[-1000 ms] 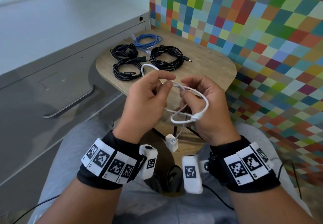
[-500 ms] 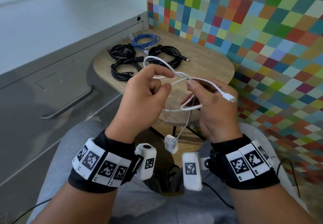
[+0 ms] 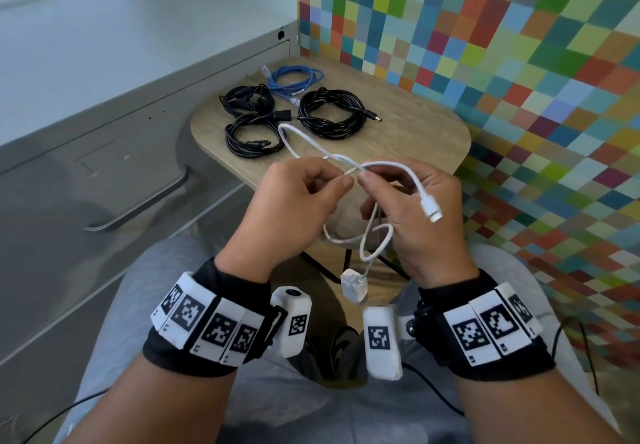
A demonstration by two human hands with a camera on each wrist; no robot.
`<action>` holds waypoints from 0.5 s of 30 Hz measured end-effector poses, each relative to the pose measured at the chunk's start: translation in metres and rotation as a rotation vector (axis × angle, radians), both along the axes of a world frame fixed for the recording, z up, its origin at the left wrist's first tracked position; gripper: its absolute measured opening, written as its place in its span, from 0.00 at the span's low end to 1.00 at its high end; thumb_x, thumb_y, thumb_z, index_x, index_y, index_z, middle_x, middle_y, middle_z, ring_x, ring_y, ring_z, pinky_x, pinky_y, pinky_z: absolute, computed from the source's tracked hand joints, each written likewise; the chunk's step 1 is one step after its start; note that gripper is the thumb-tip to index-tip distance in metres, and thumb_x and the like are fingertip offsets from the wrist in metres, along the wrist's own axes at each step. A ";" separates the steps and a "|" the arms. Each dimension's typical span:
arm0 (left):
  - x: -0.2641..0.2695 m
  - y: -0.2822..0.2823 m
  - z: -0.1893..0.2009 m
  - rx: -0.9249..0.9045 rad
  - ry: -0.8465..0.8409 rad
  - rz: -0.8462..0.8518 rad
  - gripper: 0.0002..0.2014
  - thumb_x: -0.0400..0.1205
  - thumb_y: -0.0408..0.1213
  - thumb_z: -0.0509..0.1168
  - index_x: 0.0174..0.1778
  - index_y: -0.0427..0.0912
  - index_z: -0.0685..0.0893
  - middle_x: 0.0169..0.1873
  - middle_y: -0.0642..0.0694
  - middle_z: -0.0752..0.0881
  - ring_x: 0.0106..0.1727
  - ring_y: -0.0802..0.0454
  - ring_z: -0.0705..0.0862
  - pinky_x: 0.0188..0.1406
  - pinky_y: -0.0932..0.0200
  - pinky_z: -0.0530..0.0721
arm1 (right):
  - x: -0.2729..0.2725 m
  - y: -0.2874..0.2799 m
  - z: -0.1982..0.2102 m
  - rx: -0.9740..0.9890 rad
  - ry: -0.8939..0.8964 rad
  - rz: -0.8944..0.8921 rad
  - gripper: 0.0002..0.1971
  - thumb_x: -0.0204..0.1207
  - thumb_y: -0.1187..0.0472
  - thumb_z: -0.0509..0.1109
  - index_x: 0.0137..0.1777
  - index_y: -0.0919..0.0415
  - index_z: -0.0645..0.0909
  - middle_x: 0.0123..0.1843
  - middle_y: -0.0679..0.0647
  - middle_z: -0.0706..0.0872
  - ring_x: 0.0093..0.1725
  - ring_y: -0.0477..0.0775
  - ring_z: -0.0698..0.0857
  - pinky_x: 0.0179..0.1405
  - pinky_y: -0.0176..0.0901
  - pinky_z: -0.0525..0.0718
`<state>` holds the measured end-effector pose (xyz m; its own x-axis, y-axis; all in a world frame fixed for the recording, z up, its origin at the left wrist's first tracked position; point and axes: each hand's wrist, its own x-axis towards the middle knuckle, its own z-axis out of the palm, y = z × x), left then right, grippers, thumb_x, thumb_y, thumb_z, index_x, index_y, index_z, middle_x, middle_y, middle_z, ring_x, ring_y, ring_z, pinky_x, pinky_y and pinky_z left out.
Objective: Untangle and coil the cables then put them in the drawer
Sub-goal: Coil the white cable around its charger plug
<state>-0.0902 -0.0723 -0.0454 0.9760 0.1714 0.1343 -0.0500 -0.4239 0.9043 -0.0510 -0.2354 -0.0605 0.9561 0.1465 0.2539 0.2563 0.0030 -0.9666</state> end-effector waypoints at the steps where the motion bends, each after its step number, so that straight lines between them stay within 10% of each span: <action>1: 0.000 0.000 0.001 -0.033 -0.031 0.013 0.06 0.85 0.40 0.73 0.43 0.47 0.91 0.32 0.42 0.89 0.26 0.60 0.79 0.26 0.63 0.78 | 0.001 0.000 0.001 0.012 0.008 -0.016 0.03 0.79 0.66 0.80 0.49 0.58 0.93 0.36 0.55 0.92 0.30 0.56 0.89 0.30 0.48 0.87; 7: 0.001 0.006 0.006 -0.476 -0.097 0.005 0.06 0.82 0.33 0.73 0.38 0.44 0.91 0.38 0.39 0.87 0.42 0.47 0.84 0.44 0.56 0.84 | 0.009 -0.003 0.006 0.202 0.077 -0.151 0.05 0.78 0.70 0.80 0.49 0.60 0.92 0.37 0.56 0.92 0.28 0.57 0.87 0.27 0.47 0.87; 12: -0.001 0.014 0.005 -0.331 0.032 -0.249 0.05 0.68 0.38 0.74 0.32 0.41 0.90 0.37 0.37 0.88 0.44 0.34 0.83 0.54 0.46 0.80 | 0.011 -0.006 0.005 0.242 0.117 -0.117 0.07 0.77 0.71 0.80 0.46 0.58 0.92 0.36 0.56 0.90 0.27 0.57 0.85 0.30 0.51 0.88; 15: -0.003 0.019 0.005 -0.266 0.134 -0.243 0.15 0.77 0.47 0.70 0.39 0.37 0.93 0.41 0.31 0.90 0.42 0.34 0.84 0.51 0.43 0.81 | 0.006 -0.004 0.005 0.128 0.089 0.035 0.07 0.77 0.70 0.80 0.47 0.56 0.92 0.36 0.56 0.90 0.29 0.55 0.85 0.32 0.54 0.89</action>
<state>-0.0929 -0.0530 -0.0405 0.9984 -0.0549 -0.0150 0.0058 -0.1637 0.9865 -0.0454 -0.2396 -0.0551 0.9704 0.1522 0.1873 0.1673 0.1350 -0.9766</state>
